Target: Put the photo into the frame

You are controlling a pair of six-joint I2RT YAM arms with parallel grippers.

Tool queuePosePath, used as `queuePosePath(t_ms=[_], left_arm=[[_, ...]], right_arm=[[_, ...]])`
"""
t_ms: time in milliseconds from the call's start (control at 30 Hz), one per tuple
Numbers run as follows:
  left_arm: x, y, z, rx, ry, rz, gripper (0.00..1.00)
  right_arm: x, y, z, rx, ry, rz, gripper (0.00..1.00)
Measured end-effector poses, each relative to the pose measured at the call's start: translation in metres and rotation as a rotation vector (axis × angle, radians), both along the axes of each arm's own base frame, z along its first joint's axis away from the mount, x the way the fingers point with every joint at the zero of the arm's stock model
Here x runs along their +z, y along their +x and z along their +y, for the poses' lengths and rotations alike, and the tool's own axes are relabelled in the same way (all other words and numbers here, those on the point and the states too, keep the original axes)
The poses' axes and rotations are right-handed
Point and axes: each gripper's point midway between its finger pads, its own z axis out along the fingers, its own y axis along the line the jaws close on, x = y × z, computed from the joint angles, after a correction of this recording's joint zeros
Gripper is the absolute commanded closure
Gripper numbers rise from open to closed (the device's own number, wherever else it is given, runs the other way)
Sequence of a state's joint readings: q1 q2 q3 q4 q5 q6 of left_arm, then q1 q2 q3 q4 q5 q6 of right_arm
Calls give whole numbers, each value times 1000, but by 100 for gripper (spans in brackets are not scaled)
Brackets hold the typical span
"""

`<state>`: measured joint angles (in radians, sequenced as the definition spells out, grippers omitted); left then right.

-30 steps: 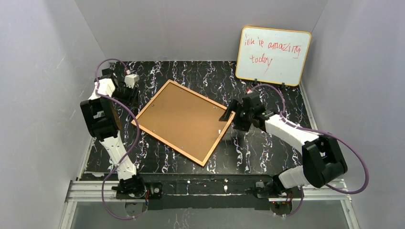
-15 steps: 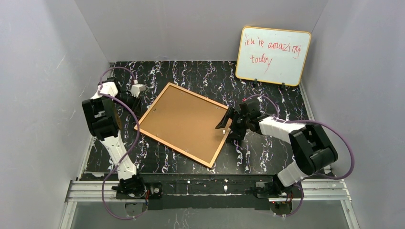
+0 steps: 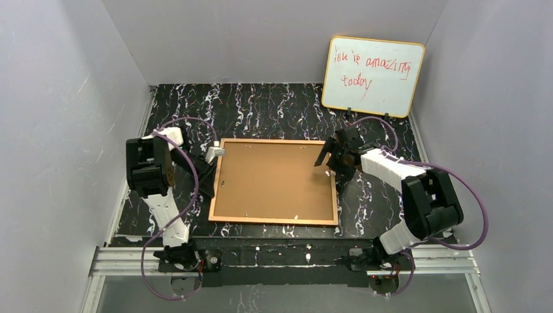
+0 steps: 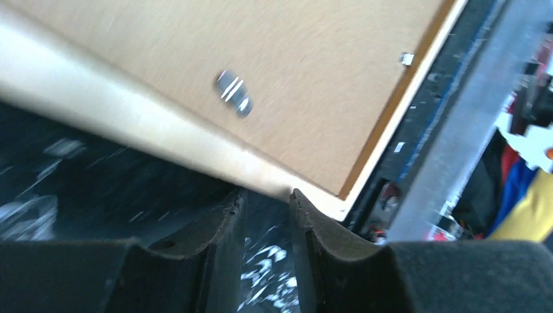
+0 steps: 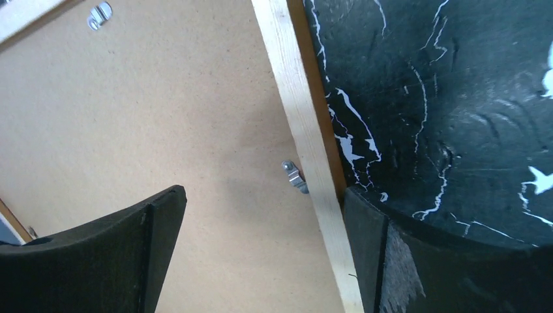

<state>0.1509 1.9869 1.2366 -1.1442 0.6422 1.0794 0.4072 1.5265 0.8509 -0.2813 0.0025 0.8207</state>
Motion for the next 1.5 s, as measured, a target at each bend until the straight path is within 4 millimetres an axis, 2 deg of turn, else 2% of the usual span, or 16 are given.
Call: queuePosePath(t_ms=[67,133,267,367,433,500,567,700,833,1000,1100,1233,1333,1500], left_arm=[[3,-13,-14,-33,-21,43,65],[5,-14,-19,-33,-27,56,62],[13,5,-16,54,-37,34,62],[16,18,-12,111,-41,11,65],[16,22,-9,140,-41,9,67],[15,24,-9,156,-44,6,68],[15,26,-11,168,-52,12,71],[11,25,-15,183,-71,37,77],[4,22,-17,190,-81,73,84],[3,20,-20,202,-101,102,88],[3,20,-20,207,-102,106,88],[3,17,-21,221,-108,122,89],[2,16,-22,231,-110,133,89],[2,16,-22,242,-107,137,89]], right_arm=[[5,3,-6,-8,-36,-9,8],[15,7,-8,-16,-54,-32,13],[56,16,9,4,17,-154,19],[85,19,41,57,93,-231,24],[99,17,74,113,154,-262,26],[103,11,112,181,220,-269,27],[97,2,148,245,268,-247,29],[67,-18,211,355,322,-168,33],[44,-32,255,433,353,-105,36],[37,-40,302,502,405,-76,38],[33,-46,320,528,430,-63,38],[22,-54,333,551,436,-35,40],[13,-58,337,553,440,-10,40],[17,-55,344,558,458,-15,46]])
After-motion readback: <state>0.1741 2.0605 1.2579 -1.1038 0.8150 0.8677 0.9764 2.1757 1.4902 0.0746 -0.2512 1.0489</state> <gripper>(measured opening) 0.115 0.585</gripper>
